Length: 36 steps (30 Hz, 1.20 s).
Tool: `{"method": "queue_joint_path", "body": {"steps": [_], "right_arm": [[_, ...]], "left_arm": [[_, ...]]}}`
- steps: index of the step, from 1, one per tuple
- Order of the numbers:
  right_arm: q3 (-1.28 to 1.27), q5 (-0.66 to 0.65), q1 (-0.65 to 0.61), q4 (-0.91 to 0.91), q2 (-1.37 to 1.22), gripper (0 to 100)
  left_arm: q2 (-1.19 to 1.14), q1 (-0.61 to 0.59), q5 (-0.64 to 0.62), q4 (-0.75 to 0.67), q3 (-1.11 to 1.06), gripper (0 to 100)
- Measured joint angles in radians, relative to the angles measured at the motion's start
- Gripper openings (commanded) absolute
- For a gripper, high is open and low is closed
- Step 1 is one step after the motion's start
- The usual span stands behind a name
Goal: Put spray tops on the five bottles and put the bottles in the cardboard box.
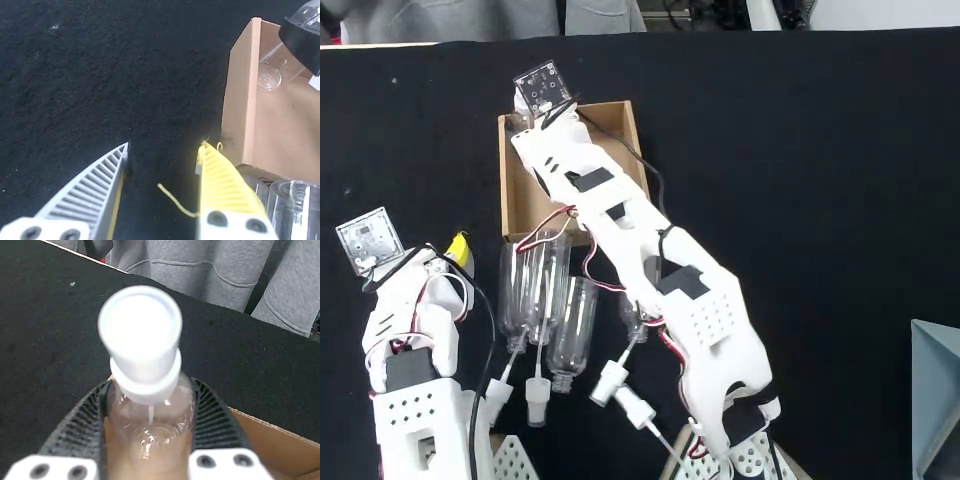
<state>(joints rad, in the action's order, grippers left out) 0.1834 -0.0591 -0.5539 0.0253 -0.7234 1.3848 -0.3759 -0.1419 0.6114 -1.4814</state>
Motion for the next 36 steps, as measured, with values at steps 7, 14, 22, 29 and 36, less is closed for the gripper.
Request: {"method": "queue_joint_path", "body": {"steps": [7,14,22,29,36], "right_arm": [[0.003,0.000,0.000,0.009,0.000,8.7],[0.006,0.000,0.000,0.020,0.000,19.4],[0.005,0.000,0.000,0.038,-0.003,26.9],[0.005,0.000,0.000,0.086,-0.003,27.0],[0.005,0.000,0.000,0.087,-0.003,27.0]], "left_arm": [[0.000,0.000,0.000,0.000,0.000,21],[0.000,0.000,0.000,0.000,0.000,21],[0.000,0.000,0.000,0.000,0.000,21],[0.000,0.000,0.000,0.000,0.000,21],[0.000,0.000,0.000,0.000,0.000,21]]}}
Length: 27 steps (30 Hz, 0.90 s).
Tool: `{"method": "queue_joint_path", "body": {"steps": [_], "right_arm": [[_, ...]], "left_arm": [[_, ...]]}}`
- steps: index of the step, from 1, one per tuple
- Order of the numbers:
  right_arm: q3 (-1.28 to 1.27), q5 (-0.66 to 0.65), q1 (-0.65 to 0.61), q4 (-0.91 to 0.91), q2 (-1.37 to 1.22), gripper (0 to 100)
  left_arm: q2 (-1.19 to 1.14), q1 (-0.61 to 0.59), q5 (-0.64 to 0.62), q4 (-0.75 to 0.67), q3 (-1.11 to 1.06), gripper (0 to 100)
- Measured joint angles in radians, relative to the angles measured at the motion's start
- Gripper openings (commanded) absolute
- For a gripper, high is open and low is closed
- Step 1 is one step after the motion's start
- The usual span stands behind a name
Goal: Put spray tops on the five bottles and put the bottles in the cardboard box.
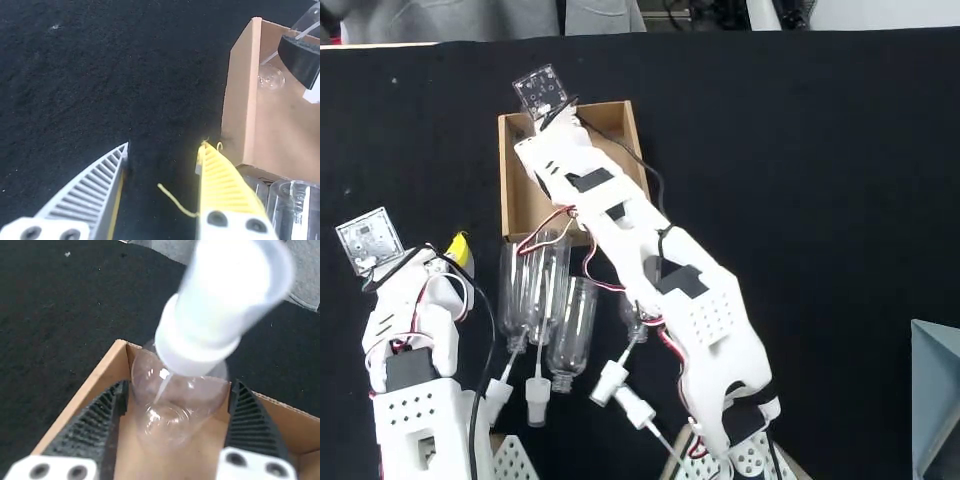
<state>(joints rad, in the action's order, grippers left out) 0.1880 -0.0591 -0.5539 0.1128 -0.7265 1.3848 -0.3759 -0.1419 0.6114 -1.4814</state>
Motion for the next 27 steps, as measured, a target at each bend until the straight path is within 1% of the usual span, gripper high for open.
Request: {"method": "queue_joint_path", "body": {"steps": [14,21,27], "right_arm": [[0.000,0.000,0.000,0.218,0.011,26.6],[0.000,0.000,0.002,0.382,0.100,26.6],[0.000,0.000,0.002,0.451,0.155,26.6]], "left_arm": [[0.000,0.000,0.000,0.000,0.000,21],[0.000,0.000,0.000,0.000,0.000,21],[0.000,0.000,0.000,0.000,0.000,21]]}}
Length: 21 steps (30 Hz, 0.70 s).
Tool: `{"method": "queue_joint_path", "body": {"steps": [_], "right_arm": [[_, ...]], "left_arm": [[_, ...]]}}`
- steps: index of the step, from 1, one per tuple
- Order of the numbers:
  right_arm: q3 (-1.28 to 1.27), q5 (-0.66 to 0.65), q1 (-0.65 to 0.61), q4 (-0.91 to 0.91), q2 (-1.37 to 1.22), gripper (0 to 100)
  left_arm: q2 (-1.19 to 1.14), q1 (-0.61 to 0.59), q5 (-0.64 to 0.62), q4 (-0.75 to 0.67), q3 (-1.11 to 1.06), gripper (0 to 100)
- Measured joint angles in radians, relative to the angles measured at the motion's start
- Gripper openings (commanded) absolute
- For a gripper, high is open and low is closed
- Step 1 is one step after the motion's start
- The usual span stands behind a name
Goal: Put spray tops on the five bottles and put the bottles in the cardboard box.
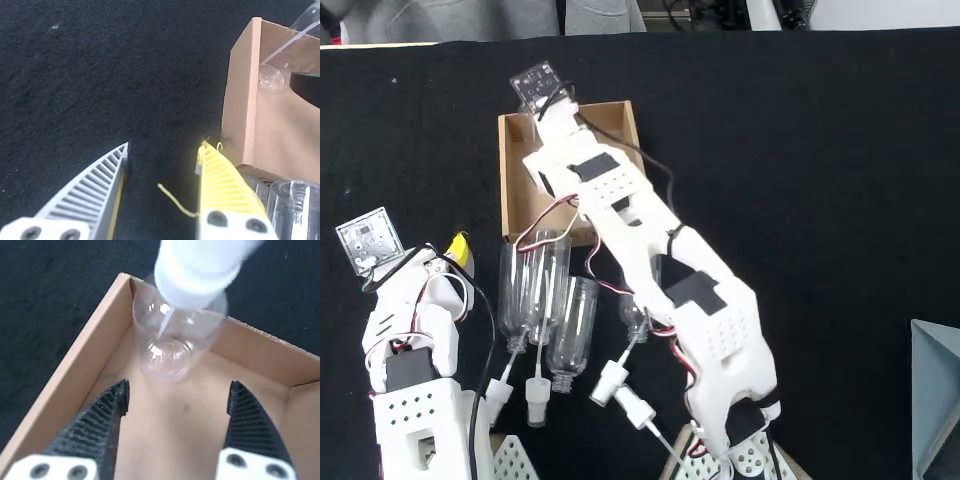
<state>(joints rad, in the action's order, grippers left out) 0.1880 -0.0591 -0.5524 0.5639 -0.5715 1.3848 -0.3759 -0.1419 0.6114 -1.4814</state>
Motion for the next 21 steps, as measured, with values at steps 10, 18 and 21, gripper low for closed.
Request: {"method": "queue_joint_path", "body": {"steps": [10,18,21], "right_arm": [[0.000,0.000,0.000,0.163,0.115,26.6],[0.000,0.000,0.000,0.364,0.239,26.9],[0.000,0.000,-0.011,0.437,0.276,26.9]], "left_arm": [[0.000,0.000,0.000,0.000,0.000,21],[0.000,0.000,0.000,0.000,0.000,21],[0.000,0.000,0.000,0.000,0.000,21]]}}
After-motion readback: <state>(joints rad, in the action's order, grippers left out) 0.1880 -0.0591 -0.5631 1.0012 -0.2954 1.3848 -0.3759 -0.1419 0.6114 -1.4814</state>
